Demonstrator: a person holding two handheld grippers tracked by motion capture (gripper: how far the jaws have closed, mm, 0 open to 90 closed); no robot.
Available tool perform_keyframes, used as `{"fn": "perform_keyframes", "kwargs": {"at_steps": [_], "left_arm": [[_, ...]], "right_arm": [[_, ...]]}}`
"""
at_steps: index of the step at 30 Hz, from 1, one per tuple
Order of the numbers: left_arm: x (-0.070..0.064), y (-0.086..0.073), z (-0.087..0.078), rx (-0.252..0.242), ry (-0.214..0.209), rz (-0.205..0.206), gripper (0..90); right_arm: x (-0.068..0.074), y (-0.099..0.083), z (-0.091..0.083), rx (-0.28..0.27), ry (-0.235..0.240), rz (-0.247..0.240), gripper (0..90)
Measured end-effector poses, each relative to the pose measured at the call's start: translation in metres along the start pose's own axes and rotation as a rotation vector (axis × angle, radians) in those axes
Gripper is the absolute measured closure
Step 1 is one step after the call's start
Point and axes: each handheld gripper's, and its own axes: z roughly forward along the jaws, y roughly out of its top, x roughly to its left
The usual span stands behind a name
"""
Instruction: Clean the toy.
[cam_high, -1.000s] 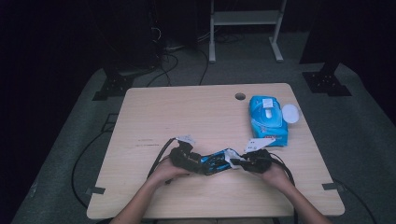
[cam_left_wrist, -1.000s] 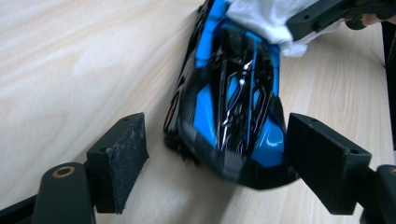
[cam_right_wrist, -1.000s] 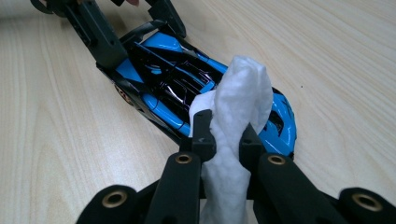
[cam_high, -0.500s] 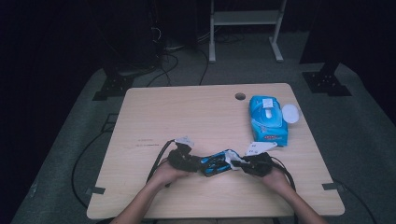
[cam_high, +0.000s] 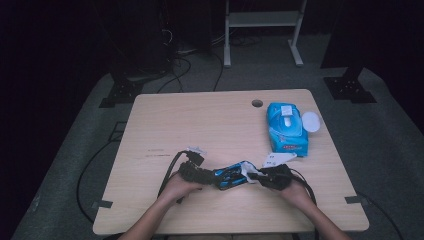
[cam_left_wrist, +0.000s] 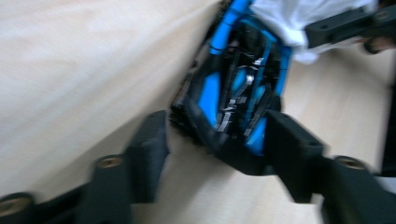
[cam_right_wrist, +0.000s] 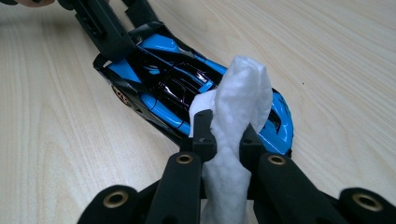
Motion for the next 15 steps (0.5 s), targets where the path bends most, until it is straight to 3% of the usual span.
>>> {"fn": "perform_keyframes", "kwargs": {"at_steps": [4, 6, 9, 12, 15], "left_arm": [[-0.003, 0.001, -0.001, 0.004, 0.019, 0.028, 52.0], [-0.008, 0.0, -0.002, -0.011, 0.049, 0.068, 54.9], [-0.012, -0.003, -0.002, -0.037, 0.061, 0.107, 55.1], [-0.017, -0.006, -0.002, -0.072, 0.082, 0.173, 56.2], [-0.025, -0.011, -0.002, -0.105, 0.118, 0.273, 57.9]], "right_arm": [[0.001, -0.002, -0.001, -0.01, -0.002, 0.004, 82.3], [0.001, -0.002, -0.001, -0.01, 0.002, 0.004, 82.1], [0.001, -0.002, -0.003, -0.005, 0.013, 0.002, 82.0], [-0.001, -0.002, -0.008, 0.002, 0.016, 0.007, 81.9], [-0.011, -0.003, -0.017, -0.02, -0.002, 0.036, 81.8]]}}
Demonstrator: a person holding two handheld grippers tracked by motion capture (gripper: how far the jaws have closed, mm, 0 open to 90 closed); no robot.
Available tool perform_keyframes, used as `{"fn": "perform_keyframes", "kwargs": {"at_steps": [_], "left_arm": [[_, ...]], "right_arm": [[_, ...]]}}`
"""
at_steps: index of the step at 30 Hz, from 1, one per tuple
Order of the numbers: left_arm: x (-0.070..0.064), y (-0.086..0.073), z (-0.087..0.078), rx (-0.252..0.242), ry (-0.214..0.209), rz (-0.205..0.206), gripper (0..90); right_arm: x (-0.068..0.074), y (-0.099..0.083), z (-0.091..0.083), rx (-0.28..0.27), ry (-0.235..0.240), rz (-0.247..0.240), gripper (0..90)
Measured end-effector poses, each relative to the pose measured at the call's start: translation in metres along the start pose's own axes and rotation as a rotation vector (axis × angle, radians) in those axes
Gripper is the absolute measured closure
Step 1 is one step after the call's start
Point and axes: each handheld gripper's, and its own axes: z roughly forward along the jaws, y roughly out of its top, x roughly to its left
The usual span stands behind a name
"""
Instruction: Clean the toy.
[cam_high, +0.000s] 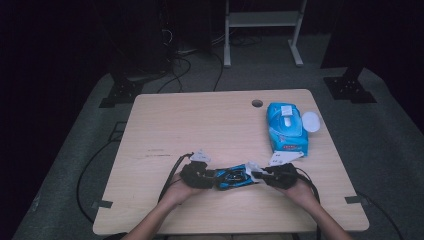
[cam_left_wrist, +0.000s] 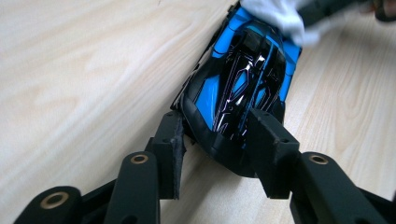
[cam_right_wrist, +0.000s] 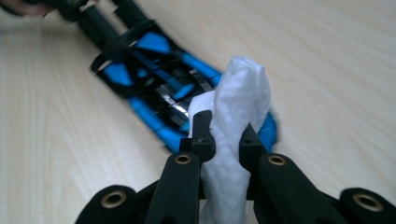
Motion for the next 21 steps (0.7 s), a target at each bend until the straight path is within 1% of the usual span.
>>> {"fn": "perform_keyframes", "kwargs": {"at_steps": [2, 3, 4, 6, 8, 10, 11, 12, 14, 15, 17, 18, 19, 21], "left_arm": [[-0.006, -0.002, 0.0, -0.026, 0.023, 0.055, 58.1], [-0.008, -0.003, -0.001, -0.032, 0.033, 0.08, 58.1], [-0.01, -0.004, -0.001, -0.036, 0.043, 0.1, 58.0], [-0.014, -0.006, -0.002, -0.051, 0.057, 0.128, 57.8], [-0.016, -0.008, -0.003, -0.065, 0.07, 0.155, 57.7], [-0.018, -0.009, -0.003, -0.068, 0.077, 0.169, 57.7], [-0.019, -0.009, -0.003, -0.071, 0.079, 0.172, 57.7], [-0.019, -0.01, -0.003, -0.073, 0.083, 0.185, 57.6], [-0.02, -0.012, -0.003, -0.087, 0.084, 0.189, 57.5], [-0.021, -0.013, -0.003, -0.093, 0.088, 0.196, 57.5], [-0.023, -0.015, -0.003, -0.104, 0.096, 0.215, 57.3], [-0.024, -0.016, -0.004, -0.11, 0.103, 0.237, 57.3], [-0.024, -0.016, -0.004, -0.116, 0.106, 0.244, 57.2], [-0.025, -0.017, -0.004, -0.117, 0.11, 0.253, 57.1]], "right_arm": [[-0.008, 0.0, -0.006, 0.007, 0.0, 0.017, 80.9], [-0.011, 0.0, -0.009, 0.01, -0.008, 0.022, 80.5], [-0.014, -0.001, -0.01, 0.012, -0.003, 0.032, 79.8], [-0.017, -0.003, -0.012, 0.026, 0.013, 0.044, 77.0], [-0.02, -0.004, -0.012, 0.041, 0.051, 0.07, 69.4], [-0.023, -0.006, -0.013, 0.044, 0.061, 0.082, 66.2], [-0.025, -0.006, -0.012, 0.051, 0.075, 0.089, 62.9], [-0.027, -0.006, -0.012, 0.056, 0.084, 0.096, 60.3], [-0.03, -0.006, -0.008, 0.068, 0.124, 0.109, 56.4], [-0.032, -0.005, -0.006, 0.081, 0.155, 0.113, 53.3], [-0.035, -0.004, 0.0, 0.111, 0.19, 0.11, 49.5], [-0.037, -0.004, 0.003, 0.125, 0.207, 0.107, 48.3], [-0.038, -0.003, 0.007, 0.139, 0.225, 0.106, 46.2], [-0.04, -0.002, 0.011, 0.14, 0.257, 0.106, 45.1]]}}
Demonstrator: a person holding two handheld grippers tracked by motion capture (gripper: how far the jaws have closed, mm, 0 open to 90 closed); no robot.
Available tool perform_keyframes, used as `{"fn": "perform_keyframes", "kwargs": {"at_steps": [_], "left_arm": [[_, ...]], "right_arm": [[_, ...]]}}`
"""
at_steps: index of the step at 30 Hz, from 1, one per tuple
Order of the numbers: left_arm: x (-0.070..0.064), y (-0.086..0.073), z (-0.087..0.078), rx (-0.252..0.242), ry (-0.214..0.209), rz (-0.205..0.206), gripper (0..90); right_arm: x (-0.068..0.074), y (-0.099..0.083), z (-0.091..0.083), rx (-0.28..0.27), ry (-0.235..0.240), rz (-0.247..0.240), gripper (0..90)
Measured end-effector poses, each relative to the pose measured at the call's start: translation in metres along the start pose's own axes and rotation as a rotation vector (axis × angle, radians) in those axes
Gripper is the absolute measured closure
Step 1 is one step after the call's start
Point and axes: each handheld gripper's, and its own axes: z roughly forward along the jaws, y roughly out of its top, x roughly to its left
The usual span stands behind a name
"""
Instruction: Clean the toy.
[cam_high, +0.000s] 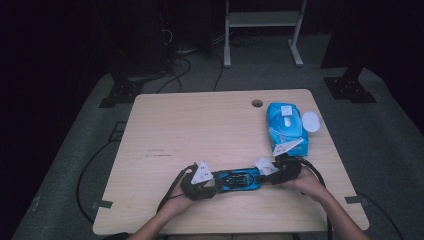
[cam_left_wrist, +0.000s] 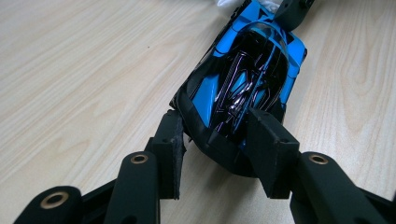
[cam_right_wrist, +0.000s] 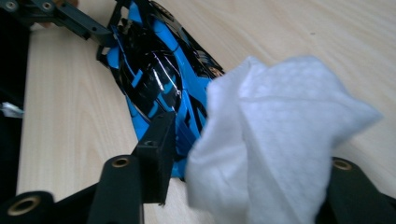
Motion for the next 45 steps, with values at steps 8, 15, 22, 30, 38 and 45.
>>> {"fn": "perform_keyframes", "kwargs": {"at_steps": [8, 15, 22, 30, 38, 45], "left_arm": [[-0.006, -0.002, -0.002, -0.008, 0.016, 0.06, 53.8], [0.008, -0.002, 0.006, 0.033, -0.066, -0.081, 31.8], [0.016, 0.006, 0.019, 0.058, -0.237, -0.002, 40.0], [0.015, 0.008, 0.017, 0.06, -0.196, 0.091, 48.1], [0.038, 0.011, 0.023, 0.055, -0.072, 0.102, 48.3], [0.039, 0.004, 0.022, 0.05, -0.066, 0.089, 48.6]], "right_arm": [[0.003, 0.001, 0.004, -0.007, 0.037, -0.047, 47.0], [0.022, -0.004, -0.002, -0.044, -0.046, -0.155, 51.5], [0.04, -0.008, -0.007, -0.075, -0.099, -0.276, 61.9], [0.048, -0.005, -0.008, -0.05, -0.188, -0.377, 63.7], [0.032, 0.023, 0.006, -0.061, -0.325, -0.383, 61.9], [0.027, 0.025, 0.013, -0.05, -0.332, -0.369, 56.3]]}}
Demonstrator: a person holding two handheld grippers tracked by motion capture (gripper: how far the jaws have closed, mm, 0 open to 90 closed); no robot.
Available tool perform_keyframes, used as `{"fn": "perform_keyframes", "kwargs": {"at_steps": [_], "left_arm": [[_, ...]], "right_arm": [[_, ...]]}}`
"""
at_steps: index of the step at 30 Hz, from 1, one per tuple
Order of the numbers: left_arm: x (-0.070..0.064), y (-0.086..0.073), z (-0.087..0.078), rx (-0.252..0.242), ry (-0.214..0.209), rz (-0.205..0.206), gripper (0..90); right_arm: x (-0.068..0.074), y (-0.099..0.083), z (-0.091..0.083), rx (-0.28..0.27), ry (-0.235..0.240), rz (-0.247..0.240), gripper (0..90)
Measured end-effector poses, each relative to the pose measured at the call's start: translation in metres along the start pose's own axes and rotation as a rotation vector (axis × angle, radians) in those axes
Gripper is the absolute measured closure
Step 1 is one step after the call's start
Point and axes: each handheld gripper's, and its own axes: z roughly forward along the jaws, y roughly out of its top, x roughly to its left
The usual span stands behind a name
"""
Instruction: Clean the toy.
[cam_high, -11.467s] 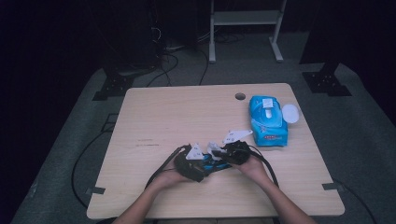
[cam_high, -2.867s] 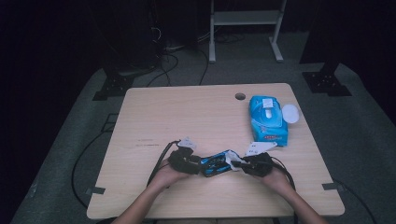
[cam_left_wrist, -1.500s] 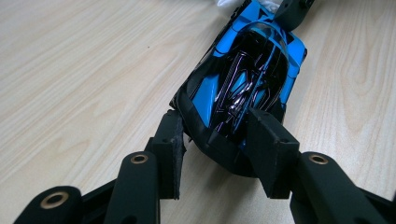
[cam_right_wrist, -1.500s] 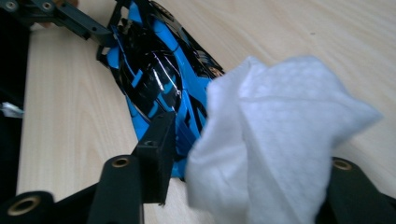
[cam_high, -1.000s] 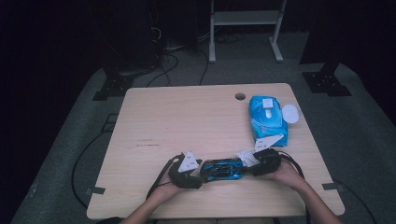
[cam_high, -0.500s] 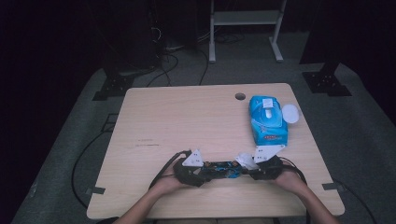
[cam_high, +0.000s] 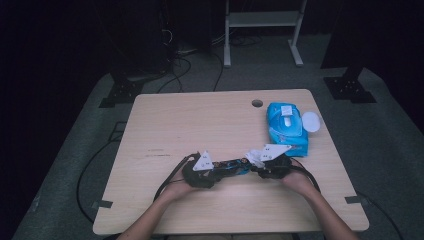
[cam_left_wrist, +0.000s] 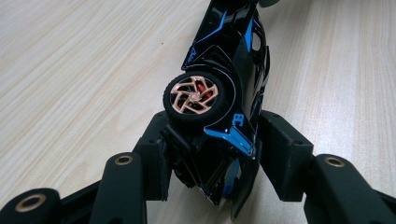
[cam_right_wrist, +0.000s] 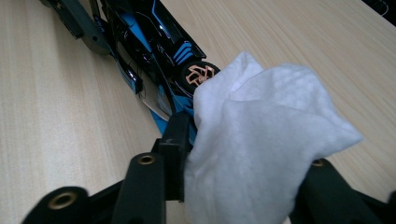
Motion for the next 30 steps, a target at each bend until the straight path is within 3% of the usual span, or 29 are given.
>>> {"fn": "perform_keyframes", "kwargs": {"at_steps": [5, 11, 16, 18, 20, 27, 30], "left_arm": [[0.001, 0.0, -0.005, -0.04, -0.02, -0.04, 46.2], [0.002, -0.003, -0.009, -0.063, -0.044, -0.08, 45.5], [0.005, -0.005, -0.01, -0.088, -0.061, -0.102, 53.3], [0.003, -0.004, -0.01, -0.108, -0.064, -0.114, 55.1], [0.0, -0.001, -0.009, -0.114, -0.04, -0.113, 57.1], [-0.001, 0.0, -0.005, -0.126, -0.042, -0.12, 56.9], [-0.001, -0.002, -0.004, -0.14, -0.048, -0.133, 56.8]], "right_arm": [[-0.001, -0.001, -0.014, 0.002, 0.031, 0.046, 49.9], [-0.002, -0.001, -0.029, -0.032, 0.048, 0.089, 51.8], [0.0, 0.009, -0.035, -0.065, 0.032, 0.095, 66.8], [0.006, 0.019, -0.031, -0.088, 0.006, 0.081, 74.8], [0.012, 0.029, -0.024, -0.115, 0.004, 0.08, 78.9], [0.031, 0.057, 0.014, -0.153, 0.026, 0.056, 80.8], [0.035, 0.06, 0.025, -0.178, 0.063, 0.093, 81.0]]}}
